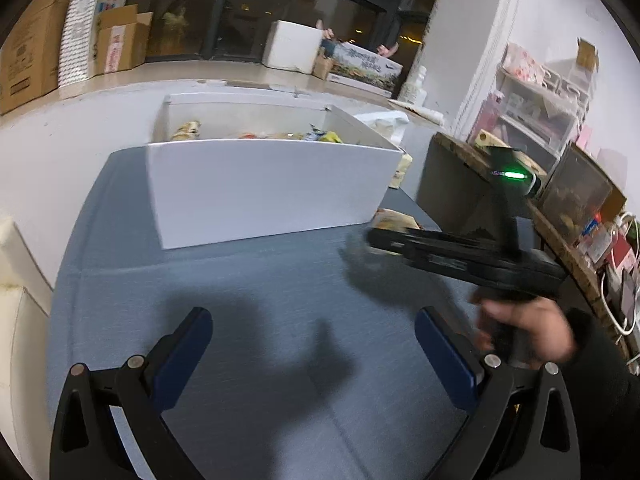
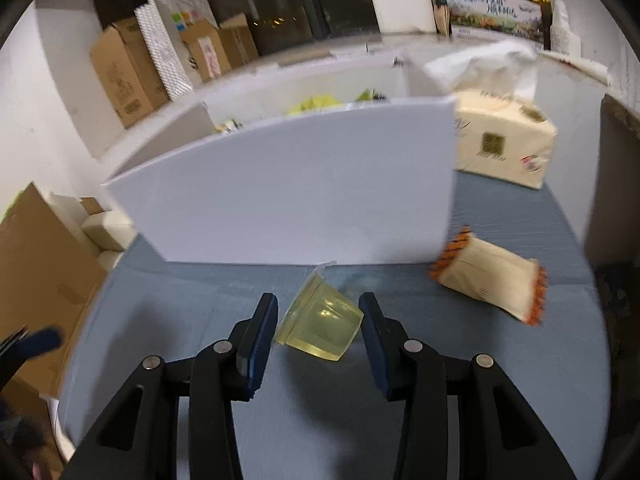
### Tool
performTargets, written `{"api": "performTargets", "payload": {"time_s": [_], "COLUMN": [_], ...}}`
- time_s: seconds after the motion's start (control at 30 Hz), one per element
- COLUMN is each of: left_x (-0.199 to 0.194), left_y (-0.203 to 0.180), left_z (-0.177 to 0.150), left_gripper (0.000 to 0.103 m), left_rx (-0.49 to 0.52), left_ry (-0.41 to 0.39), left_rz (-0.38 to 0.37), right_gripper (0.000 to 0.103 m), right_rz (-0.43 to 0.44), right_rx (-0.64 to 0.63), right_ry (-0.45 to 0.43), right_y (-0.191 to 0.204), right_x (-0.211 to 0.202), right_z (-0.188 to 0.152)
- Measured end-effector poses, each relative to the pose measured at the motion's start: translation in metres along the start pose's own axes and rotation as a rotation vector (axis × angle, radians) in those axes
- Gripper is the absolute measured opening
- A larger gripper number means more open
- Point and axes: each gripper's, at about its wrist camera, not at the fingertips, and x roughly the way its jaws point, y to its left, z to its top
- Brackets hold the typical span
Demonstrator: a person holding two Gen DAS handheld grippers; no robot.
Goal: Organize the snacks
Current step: 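Grasp the second yellow jelly cup with the right tool, then grasp cream wrapped cake with left tool while right tool holds jelly cup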
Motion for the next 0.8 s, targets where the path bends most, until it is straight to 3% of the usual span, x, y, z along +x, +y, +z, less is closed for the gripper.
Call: {"api": "performTargets", "payload": {"time_s": [0.23, 0.43, 0.7, 0.8], "left_x": [0.058, 0.132, 0.211, 0.232], "left_y": [-0.067, -0.124, -0.155, -0.152], "left_z": [0.028, 0.053, 0.078, 0.080], "left_gripper": [0.103, 0.103, 0.103, 0.102], "left_rx": [0.138, 0.134, 0.093, 0.014], "left_ry": [0.055, 0.110, 0.138, 0.162], "left_rz": [-0.038, 0.003, 0.107, 0.164], "right_gripper": [0.046, 0.046, 0.046, 0.046], "right_rz": [-0.023, -0.075, -0.065, -0.045], "right_rx": [0.104, 0.195, 0.251, 0.262], "right_ry": [-0.096, -0.138, -0.145, -0.151], "right_y": [-0.061, -0.098, -0.113, -0.114], "right_x": [-0.094, -0.147, -0.159, -0.159], "right_z": [-0.039, -0.077, -0.105, -0.107]}}
